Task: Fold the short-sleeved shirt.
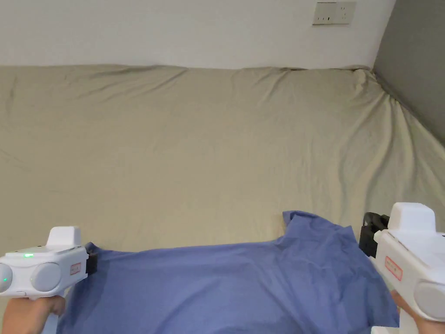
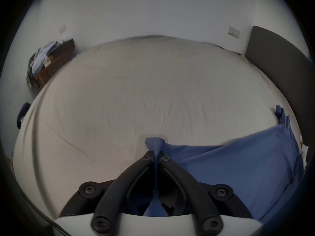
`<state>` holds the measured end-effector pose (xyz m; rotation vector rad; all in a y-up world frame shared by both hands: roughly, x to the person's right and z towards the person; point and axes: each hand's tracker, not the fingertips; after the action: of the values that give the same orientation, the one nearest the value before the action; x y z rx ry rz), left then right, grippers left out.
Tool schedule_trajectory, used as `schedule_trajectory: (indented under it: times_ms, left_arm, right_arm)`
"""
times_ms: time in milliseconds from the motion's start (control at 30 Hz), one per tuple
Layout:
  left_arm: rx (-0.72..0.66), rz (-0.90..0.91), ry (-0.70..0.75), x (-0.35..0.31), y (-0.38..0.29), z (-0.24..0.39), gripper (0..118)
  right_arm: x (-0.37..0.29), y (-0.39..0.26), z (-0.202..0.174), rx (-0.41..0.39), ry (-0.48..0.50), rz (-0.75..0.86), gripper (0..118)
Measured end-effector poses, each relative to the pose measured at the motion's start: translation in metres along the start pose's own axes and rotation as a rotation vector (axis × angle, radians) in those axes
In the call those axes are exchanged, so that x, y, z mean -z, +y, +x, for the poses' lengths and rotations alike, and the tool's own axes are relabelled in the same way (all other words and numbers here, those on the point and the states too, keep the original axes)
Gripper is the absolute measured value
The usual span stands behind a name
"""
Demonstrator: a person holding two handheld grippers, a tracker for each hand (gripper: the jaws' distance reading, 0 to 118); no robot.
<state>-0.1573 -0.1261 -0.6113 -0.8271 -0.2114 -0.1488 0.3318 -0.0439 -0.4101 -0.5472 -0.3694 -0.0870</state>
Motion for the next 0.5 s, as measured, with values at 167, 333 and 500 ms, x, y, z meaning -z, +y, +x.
schedule_trajectory:
  times_ms: [167, 333, 500]
  left_arm:
    - [0.0, 0.085, -0.063, -0.054, 0.005, 0.002, 3]
    - [-0.021, 0.115, -0.09, -0.08, 0.012, 0.0, 3]
    - [-0.025, 0.121, -0.089, -0.081, 0.008, -0.006, 3]
  right_arm:
    - [0.093, 0.0, 0.018, -0.038, -0.027, -0.233, 96]
    - [0.165, -0.028, 0.029, -0.058, -0.045, -0.438, 98]
    - [0.138, -0.042, -0.004, -0.129, 0.022, -0.412, 19]
